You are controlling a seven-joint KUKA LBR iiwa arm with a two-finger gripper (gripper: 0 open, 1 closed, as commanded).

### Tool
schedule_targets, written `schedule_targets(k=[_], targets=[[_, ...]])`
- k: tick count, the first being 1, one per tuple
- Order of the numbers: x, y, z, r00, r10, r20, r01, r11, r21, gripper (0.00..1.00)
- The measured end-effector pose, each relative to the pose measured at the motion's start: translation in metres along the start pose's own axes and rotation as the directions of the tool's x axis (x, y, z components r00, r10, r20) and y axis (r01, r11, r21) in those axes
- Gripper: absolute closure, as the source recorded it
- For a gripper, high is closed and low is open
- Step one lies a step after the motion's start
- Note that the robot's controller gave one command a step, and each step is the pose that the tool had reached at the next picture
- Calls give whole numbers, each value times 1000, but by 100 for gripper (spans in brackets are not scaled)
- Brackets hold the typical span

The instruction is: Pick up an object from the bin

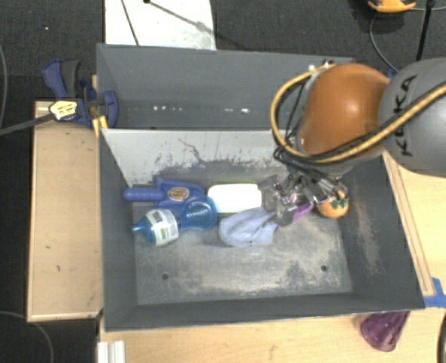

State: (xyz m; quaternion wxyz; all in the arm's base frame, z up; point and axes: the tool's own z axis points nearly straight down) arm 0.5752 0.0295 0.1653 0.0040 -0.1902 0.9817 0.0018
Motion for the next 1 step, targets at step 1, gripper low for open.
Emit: schedule_targets(k=[1], targets=[[1, 5, -43, 1000, -8, -5, 8, 1000, -2, 100]])
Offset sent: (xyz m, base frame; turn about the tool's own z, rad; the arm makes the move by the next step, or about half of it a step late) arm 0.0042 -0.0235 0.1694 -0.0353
